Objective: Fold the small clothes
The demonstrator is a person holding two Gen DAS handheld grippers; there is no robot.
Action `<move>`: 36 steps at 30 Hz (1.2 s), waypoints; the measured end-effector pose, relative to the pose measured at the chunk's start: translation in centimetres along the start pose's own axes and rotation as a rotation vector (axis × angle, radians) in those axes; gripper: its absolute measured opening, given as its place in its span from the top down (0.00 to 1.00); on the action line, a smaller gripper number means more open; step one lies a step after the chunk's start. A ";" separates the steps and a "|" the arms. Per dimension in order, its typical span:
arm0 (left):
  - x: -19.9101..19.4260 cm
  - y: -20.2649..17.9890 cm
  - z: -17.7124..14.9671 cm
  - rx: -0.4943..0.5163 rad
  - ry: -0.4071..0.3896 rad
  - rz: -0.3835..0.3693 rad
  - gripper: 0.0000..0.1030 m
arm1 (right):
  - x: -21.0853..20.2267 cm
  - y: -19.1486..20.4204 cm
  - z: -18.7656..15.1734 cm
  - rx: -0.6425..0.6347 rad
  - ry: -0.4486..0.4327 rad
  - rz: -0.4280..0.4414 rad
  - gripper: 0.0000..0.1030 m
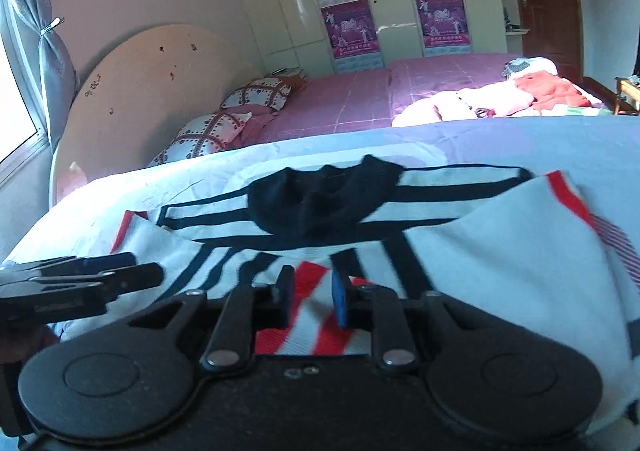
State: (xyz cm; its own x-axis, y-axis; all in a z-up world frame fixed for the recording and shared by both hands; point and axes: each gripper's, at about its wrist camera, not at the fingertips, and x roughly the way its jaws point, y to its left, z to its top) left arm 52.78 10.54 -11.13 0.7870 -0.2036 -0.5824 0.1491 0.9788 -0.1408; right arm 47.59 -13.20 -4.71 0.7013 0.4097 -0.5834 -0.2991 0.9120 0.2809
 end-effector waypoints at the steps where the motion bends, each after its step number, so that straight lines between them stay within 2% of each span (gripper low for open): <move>1: 0.7 0.4 0.1 -0.006 0.008 0.007 0.40 | 1.0 0.6 0.0 -0.008 0.018 0.020 0.80; 4: 2.1 1.2 0.2 0.017 0.017 0.020 0.40 | 3.1 1.4 -0.7 -0.033 0.042 -0.014 0.82; 6: 2.1 1.6 0.6 0.002 0.029 0.007 0.40 | 2.8 1.1 -1.0 -0.024 0.030 -0.013 0.83; 9: 1.2 1.9 1.7 0.012 0.000 0.044 0.40 | 1.8 1.3 -0.6 -0.041 0.032 -0.033 0.79; 13: 3.0 4.7 2.3 -0.029 0.052 0.069 0.40 | 2.0 1.1 -0.8 -0.034 0.034 -0.030 0.79; 14: 3.6 5.4 2.2 -0.026 0.069 0.069 0.40 | 2.0 1.2 -0.9 -0.048 0.031 -0.033 0.79; 22: 5.6 8.2 3.3 -0.071 0.056 0.033 0.40 | 1.9 1.5 -1.2 -0.078 0.012 -0.043 0.79; 26: 5.7 7.8 3.2 -0.036 0.060 0.040 0.40 | 1.9 1.2 -1.4 -0.077 0.011 -0.042 0.80; 28: 4.4 6.8 3.5 -0.015 0.047 0.065 0.40 | 1.5 1.3 -1.0 -0.085 0.026 -0.059 0.81; 30: 2.5 5.2 3.6 0.013 0.005 0.050 0.40 | 0.6 0.6 -0.9 -0.073 0.012 -0.110 0.80; 32: 1.9 3.0 3.3 0.064 0.014 0.005 0.40 | 0.1 -0.8 -1.1 -0.026 0.010 -0.130 0.80; 34: 2.5 1.0 2.6 0.138 0.033 0.030 0.40 | -0.2 -1.0 -1.1 -0.008 0.007 -0.121 0.80; 36: 3.8 1.1 1.9 0.141 0.059 0.090 0.40 | -0.1 -0.5 -1.2 -0.056 0.017 -0.130 0.80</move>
State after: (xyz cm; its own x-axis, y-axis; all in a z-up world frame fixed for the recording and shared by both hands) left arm 57.07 10.94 -11.92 0.7650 -0.1123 -0.6342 0.1655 0.9859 0.0249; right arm 46.87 -13.63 -5.74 0.7254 0.2874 -0.6254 -0.2418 0.9571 0.1594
